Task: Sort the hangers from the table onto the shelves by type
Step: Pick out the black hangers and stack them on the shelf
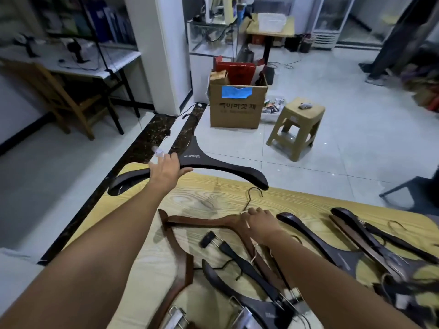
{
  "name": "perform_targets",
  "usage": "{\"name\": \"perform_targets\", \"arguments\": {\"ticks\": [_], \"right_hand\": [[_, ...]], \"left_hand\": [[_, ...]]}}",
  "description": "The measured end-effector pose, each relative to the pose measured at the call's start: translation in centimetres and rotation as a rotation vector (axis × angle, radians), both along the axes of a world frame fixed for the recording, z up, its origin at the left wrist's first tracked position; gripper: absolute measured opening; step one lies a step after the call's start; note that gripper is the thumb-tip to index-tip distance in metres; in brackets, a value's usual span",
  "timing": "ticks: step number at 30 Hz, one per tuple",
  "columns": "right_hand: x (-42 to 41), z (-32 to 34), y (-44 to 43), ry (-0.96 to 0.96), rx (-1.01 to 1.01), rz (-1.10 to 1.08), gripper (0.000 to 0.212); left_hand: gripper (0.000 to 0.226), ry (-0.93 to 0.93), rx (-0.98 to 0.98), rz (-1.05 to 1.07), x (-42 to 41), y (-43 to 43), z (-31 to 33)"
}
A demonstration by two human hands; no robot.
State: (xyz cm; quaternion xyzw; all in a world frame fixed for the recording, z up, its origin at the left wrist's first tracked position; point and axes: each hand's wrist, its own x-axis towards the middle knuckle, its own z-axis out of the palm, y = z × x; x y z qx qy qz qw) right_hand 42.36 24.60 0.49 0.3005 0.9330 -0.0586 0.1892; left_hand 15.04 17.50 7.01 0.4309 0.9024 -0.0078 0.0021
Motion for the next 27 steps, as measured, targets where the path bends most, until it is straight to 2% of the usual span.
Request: {"name": "perform_targets", "arguments": {"ticks": [9,17,21,27], "right_hand": [[11.9,-0.4,-0.1,0.025,0.008,-0.294,0.047],[23.2,-1.6,0.8,0.032,0.008,-0.470,0.044],[26.6,-2.2,1.3,0.041,-0.012,-0.468,0.051],[27.6,-2.7,0.5,0.082,0.033,-0.308,0.046]], "left_hand": [[0.064,-0.106,0.011,-0.057,10.0,0.7,-0.5],[0.057,-0.072,-0.012,-0.207,18.5,1.3,-1.7],[0.054,-0.083,-0.046,-0.216,21.7,1.6,-1.6],[0.053,-0.064,-0.076,-0.189,24.4,0.9,-1.4]]}}
